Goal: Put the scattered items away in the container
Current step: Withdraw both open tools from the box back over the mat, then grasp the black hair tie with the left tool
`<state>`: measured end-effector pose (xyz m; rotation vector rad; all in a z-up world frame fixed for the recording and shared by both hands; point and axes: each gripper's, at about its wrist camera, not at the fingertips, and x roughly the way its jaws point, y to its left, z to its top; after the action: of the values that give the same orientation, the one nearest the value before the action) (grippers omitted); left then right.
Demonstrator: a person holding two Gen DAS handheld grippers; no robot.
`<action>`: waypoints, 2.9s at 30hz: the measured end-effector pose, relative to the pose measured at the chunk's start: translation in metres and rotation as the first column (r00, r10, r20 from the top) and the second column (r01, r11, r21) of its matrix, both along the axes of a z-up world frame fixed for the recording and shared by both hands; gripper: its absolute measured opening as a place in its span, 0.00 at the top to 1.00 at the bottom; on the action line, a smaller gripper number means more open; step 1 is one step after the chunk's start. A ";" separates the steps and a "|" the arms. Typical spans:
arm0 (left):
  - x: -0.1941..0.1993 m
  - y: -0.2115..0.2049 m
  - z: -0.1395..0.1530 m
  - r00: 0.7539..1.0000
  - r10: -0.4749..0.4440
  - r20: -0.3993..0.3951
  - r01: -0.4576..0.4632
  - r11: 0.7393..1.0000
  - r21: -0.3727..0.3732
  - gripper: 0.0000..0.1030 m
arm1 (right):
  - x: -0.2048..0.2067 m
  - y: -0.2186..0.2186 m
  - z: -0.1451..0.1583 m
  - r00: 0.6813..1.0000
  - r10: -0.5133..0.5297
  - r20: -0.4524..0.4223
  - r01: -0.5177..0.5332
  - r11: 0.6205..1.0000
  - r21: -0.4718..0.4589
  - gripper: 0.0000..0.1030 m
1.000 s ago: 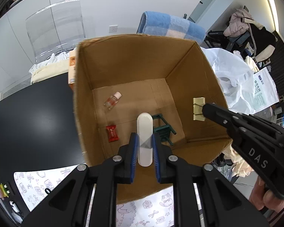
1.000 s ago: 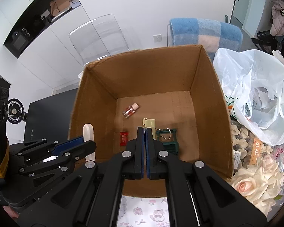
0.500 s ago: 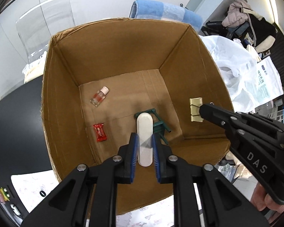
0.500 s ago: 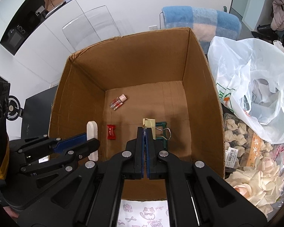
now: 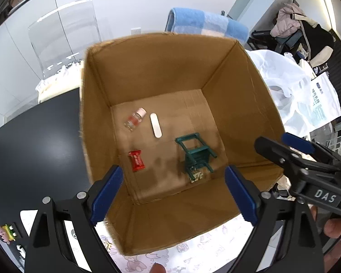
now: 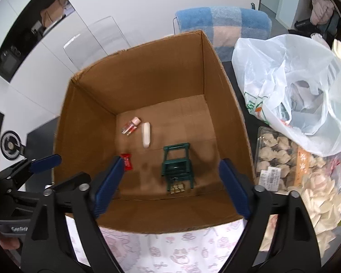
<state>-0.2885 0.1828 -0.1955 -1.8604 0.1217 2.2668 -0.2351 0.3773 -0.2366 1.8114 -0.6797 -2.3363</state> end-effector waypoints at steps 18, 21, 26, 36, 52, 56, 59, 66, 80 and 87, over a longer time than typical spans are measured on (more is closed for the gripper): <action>0.039 -0.078 0.052 0.997 0.056 -0.047 -0.056 0.998 -0.003 0.12 | 0.021 -0.059 0.052 0.999 0.011 -0.050 -0.015 0.995 -0.095 0.00; 0.049 -0.099 0.057 0.996 0.079 -0.048 -0.080 0.997 -0.003 0.12 | 0.028 -0.077 0.059 0.998 0.033 -0.054 -0.038 0.995 -0.094 0.00; 0.069 -0.136 0.064 0.993 0.106 -0.053 -0.107 0.994 -0.014 0.12 | 0.042 -0.112 0.068 0.996 0.067 -0.062 -0.073 0.993 -0.094 0.00; 0.108 -0.205 0.064 0.985 0.169 -0.040 -0.170 0.985 -0.031 0.12 | 0.073 -0.175 0.074 0.993 0.110 -0.052 -0.117 0.982 -0.146 0.00; 0.158 -0.280 0.034 0.975 0.218 0.032 -0.217 0.976 -0.030 0.12 | 0.112 -0.250 0.058 0.983 0.182 -0.012 -0.182 0.975 -0.124 0.00; 0.168 -0.293 0.020 0.974 0.222 0.056 -0.219 0.975 -0.046 0.12 | 0.122 -0.267 0.048 0.980 0.200 0.003 -0.198 0.972 -0.124 0.00; 0.174 -0.301 0.011 0.971 0.226 0.077 -0.223 0.974 -0.047 0.12 | 0.127 -0.279 0.040 0.977 0.212 0.016 -0.208 0.970 -0.124 0.00; 0.182 -0.318 -0.007 0.968 0.236 0.088 -0.229 0.971 -0.074 0.12 | 0.134 -0.305 0.024 0.965 0.261 0.029 -0.257 0.960 -0.109 0.00; 0.186 -0.344 -0.066 0.962 0.220 0.162 -0.207 0.974 -0.091 0.25 | 0.142 -0.355 -0.036 0.921 0.378 0.100 -0.371 0.925 -0.079 0.01; 0.176 -0.347 -0.095 0.962 0.213 0.169 -0.198 0.975 -0.101 0.26 | 0.142 -0.370 -0.069 0.900 0.413 0.141 -0.406 0.910 -0.078 0.01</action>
<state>-0.1127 -0.1645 -0.2901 -2.2046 -0.0059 2.2388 -0.0932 0.0074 -0.3060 1.9069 -0.3187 -1.9081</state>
